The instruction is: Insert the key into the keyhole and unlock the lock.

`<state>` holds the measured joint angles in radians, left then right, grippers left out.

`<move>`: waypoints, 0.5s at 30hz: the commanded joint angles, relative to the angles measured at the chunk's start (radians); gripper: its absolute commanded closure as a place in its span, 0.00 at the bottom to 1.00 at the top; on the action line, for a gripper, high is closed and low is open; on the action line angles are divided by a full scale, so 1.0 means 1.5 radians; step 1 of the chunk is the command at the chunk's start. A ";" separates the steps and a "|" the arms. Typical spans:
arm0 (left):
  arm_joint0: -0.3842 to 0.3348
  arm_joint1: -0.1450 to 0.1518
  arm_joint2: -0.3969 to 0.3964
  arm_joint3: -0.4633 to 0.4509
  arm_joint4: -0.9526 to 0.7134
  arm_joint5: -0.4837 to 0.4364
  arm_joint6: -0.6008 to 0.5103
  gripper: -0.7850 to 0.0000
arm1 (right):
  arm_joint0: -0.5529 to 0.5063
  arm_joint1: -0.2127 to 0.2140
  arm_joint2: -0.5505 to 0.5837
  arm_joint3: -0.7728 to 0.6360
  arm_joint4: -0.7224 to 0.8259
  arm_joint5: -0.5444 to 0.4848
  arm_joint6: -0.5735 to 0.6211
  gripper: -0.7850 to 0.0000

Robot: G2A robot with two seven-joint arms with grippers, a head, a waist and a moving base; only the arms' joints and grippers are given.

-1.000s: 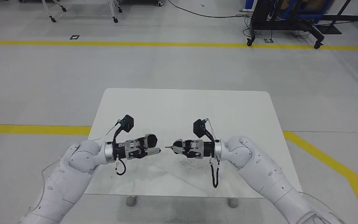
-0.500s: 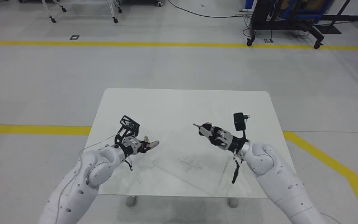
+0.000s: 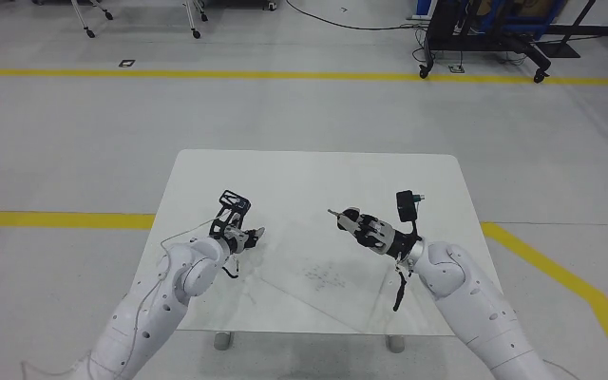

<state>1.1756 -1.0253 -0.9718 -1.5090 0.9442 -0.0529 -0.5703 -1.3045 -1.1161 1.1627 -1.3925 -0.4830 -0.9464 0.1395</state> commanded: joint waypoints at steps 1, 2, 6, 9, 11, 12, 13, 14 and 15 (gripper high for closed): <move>-0.008 -0.004 0.004 0.010 -0.005 0.007 -0.013 0.51 | 0.000 0.000 0.000 0.000 0.000 0.000 0.000 1.00; -0.012 -0.005 0.006 0.013 -0.005 0.007 -0.016 0.52 | 0.000 0.000 0.000 0.000 0.000 0.000 0.000 1.00; -0.023 -0.011 0.016 0.026 -0.002 0.008 -0.034 0.52 | 0.000 0.000 0.000 0.000 0.000 0.000 0.000 1.00; -0.027 -0.014 0.018 0.031 -0.001 0.008 -0.037 0.57 | 0.000 0.000 0.000 0.000 0.000 0.000 0.000 1.00; -0.029 -0.016 0.018 0.033 -0.001 0.009 -0.039 0.64 | 0.000 0.000 0.000 0.000 0.000 0.000 0.000 1.00; -0.029 -0.017 0.017 0.035 -0.001 0.009 -0.040 0.62 | 0.000 0.000 0.000 0.000 0.000 0.000 0.000 1.00; -0.029 -0.017 0.017 0.035 -0.001 0.010 -0.043 0.61 | 0.000 0.000 0.000 0.000 0.000 0.000 0.000 1.00; -0.028 -0.018 0.016 0.036 0.000 0.010 -0.046 0.60 | 0.000 0.000 0.000 0.000 0.000 0.000 0.000 1.00; -0.026 -0.018 0.016 0.035 0.000 0.009 -0.049 0.59 | 0.000 0.000 0.000 0.000 0.000 0.000 0.000 1.00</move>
<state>1.1339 -1.0520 -0.9473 -1.4558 0.9436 -0.0385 -0.6397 -1.3045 -1.1161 1.1627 -1.3925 -0.4830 -0.9464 0.1395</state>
